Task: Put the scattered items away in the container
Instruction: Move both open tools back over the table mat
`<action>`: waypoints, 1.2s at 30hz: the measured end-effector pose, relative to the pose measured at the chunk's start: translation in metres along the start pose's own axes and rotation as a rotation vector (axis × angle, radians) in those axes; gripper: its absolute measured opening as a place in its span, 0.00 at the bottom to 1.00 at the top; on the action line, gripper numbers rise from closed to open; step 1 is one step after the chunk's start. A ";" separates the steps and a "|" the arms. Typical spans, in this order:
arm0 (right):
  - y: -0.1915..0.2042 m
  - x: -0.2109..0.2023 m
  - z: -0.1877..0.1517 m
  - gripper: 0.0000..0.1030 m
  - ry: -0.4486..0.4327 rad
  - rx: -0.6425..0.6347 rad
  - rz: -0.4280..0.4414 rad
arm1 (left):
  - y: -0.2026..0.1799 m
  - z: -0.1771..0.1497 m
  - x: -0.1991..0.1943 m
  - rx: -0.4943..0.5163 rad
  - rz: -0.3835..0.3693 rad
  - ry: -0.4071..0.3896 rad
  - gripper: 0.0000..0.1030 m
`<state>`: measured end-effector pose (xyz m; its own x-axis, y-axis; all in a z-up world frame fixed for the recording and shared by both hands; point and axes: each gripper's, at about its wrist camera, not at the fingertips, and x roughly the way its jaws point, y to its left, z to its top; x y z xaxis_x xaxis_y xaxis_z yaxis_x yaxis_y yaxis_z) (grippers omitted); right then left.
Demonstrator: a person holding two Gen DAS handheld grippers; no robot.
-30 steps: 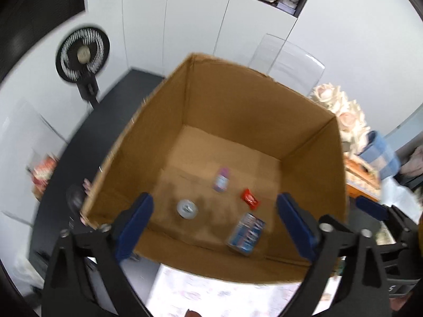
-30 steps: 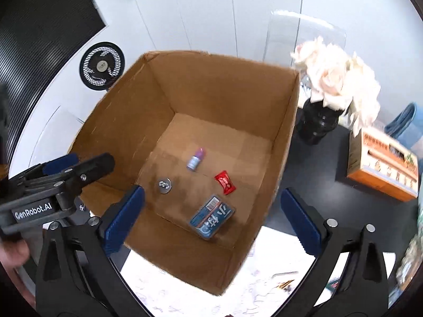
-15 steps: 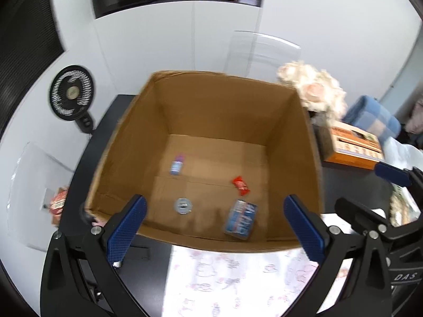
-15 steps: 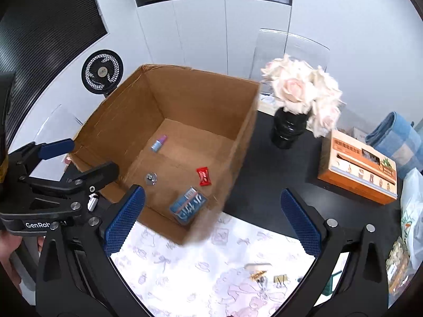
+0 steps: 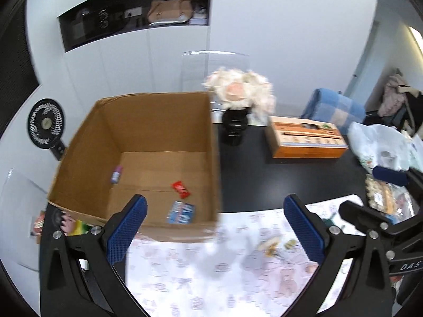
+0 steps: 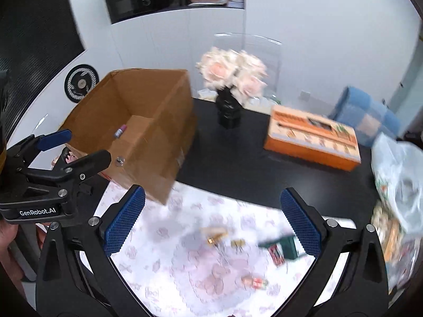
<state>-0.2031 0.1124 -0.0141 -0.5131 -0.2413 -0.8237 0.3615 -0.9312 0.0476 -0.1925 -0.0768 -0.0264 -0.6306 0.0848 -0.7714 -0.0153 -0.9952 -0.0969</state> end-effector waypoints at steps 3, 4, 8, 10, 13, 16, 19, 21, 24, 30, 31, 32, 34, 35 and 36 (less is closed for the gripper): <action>-0.021 -0.009 -0.032 1.00 -0.017 0.009 -0.028 | -0.023 -0.016 0.002 0.041 -0.014 0.009 1.00; -0.026 -0.010 -0.043 1.00 -0.019 -0.003 -0.042 | -0.029 -0.021 0.003 0.047 -0.014 0.012 1.00; -0.042 -0.011 -0.087 1.00 0.009 0.022 -0.097 | -0.056 -0.052 0.015 0.063 -0.042 0.045 1.00; -0.049 -0.009 -0.107 1.00 0.015 0.053 -0.105 | -0.066 -0.069 0.022 0.063 -0.058 0.065 1.00; -0.054 -0.007 -0.135 1.00 0.002 0.099 -0.113 | -0.078 -0.098 0.035 0.065 -0.071 0.098 1.00; -0.056 0.000 -0.156 1.00 0.005 0.132 -0.106 | -0.085 -0.124 0.047 0.047 -0.077 0.128 1.00; -0.054 0.009 -0.173 1.00 0.027 0.149 -0.125 | -0.087 -0.147 0.051 0.026 -0.072 0.145 1.00; -0.053 0.013 -0.184 1.00 0.037 0.161 -0.128 | -0.087 -0.161 0.051 0.018 -0.066 0.144 1.00; -0.053 0.021 -0.201 1.00 0.057 0.191 -0.117 | -0.087 -0.179 0.051 0.010 -0.060 0.147 1.00; -0.056 0.026 -0.227 1.00 0.077 0.245 -0.093 | -0.087 -0.194 0.051 0.014 -0.064 0.151 1.00; -0.058 0.026 -0.230 1.00 0.078 0.253 -0.091 | -0.088 -0.194 0.052 0.019 -0.065 0.152 1.00; -0.059 0.026 -0.232 1.00 0.080 0.260 -0.090 | -0.088 -0.195 0.053 0.023 -0.068 0.154 1.00; -0.060 0.027 -0.235 1.00 0.088 0.263 -0.098 | -0.090 -0.196 0.056 0.034 -0.073 0.160 1.00; -0.061 0.027 -0.237 1.00 0.092 0.264 -0.105 | -0.091 -0.197 0.057 0.037 -0.073 0.162 1.00; -0.062 0.027 -0.239 1.00 0.095 0.266 -0.112 | -0.091 -0.198 0.057 0.038 -0.074 0.164 1.00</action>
<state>-0.0538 0.2290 -0.1744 -0.4585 -0.1184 -0.8807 0.0840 -0.9924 0.0897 -0.0739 0.0285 -0.1861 -0.4918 0.1621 -0.8555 -0.0883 -0.9867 -0.1362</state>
